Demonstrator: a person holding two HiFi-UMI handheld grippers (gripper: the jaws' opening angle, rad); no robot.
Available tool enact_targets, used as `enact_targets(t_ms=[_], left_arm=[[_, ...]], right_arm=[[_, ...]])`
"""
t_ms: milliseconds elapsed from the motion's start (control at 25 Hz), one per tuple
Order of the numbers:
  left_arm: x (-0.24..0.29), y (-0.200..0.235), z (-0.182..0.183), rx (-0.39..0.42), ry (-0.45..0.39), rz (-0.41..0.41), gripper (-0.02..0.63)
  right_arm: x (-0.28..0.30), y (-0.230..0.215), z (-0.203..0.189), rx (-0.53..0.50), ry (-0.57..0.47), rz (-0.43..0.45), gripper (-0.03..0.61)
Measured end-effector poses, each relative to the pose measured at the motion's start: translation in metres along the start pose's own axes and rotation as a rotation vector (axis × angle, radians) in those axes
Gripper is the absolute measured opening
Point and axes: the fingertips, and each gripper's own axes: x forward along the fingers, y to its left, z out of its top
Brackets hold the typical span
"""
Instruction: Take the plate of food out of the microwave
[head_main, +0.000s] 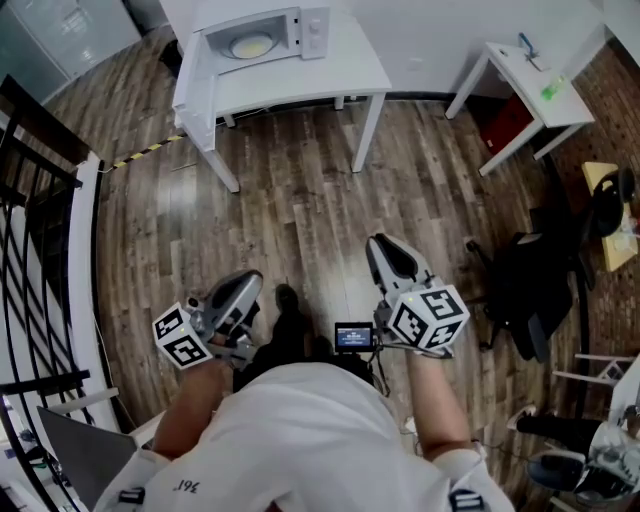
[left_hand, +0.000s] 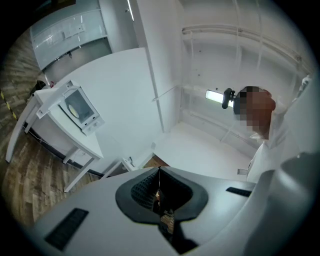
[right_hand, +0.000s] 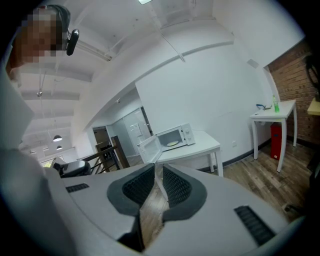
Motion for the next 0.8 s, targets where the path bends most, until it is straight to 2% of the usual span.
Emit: enact_targets(t_ms=[480, 800], left_arm=[[0.048, 0.109, 0.105, 0.001, 0.018, -0.068, 0.005], [0.051, 0.150, 0.144, -0.025, 0.022, -0.102, 0.005]], right_arm=[[0.130, -0.015, 0.042, 0.021, -0.001, -0.046, 0.052], [0.188, -0.001, 0.069, -0.010, 0.004, -0.060, 0.052]])
